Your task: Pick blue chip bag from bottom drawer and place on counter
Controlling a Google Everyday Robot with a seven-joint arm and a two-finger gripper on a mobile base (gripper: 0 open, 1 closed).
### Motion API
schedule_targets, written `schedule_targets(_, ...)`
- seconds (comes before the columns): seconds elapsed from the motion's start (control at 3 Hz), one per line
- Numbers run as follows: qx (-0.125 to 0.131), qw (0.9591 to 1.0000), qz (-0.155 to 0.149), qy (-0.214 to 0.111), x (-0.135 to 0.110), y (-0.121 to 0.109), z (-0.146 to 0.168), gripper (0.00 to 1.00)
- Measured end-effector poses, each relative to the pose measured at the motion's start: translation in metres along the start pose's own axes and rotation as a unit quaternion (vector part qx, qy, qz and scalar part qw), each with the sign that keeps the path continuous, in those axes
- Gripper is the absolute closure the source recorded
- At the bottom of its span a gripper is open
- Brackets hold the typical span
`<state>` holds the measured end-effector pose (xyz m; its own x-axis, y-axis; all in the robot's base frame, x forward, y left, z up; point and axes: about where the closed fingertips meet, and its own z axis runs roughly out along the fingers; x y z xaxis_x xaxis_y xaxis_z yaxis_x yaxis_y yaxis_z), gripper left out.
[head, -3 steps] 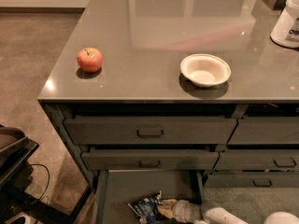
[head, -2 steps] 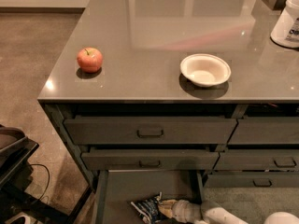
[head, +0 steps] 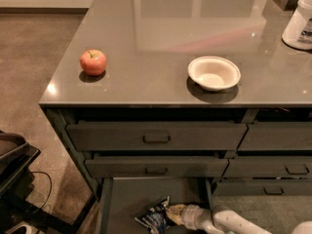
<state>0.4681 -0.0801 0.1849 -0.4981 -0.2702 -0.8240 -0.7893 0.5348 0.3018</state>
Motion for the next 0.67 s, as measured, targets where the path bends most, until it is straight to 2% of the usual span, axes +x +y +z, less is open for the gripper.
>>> schedule_targets(0.67, 0.012, 0.9986, 0.005, 0.052, -0.076, 0.054, -0.062, 1.00)
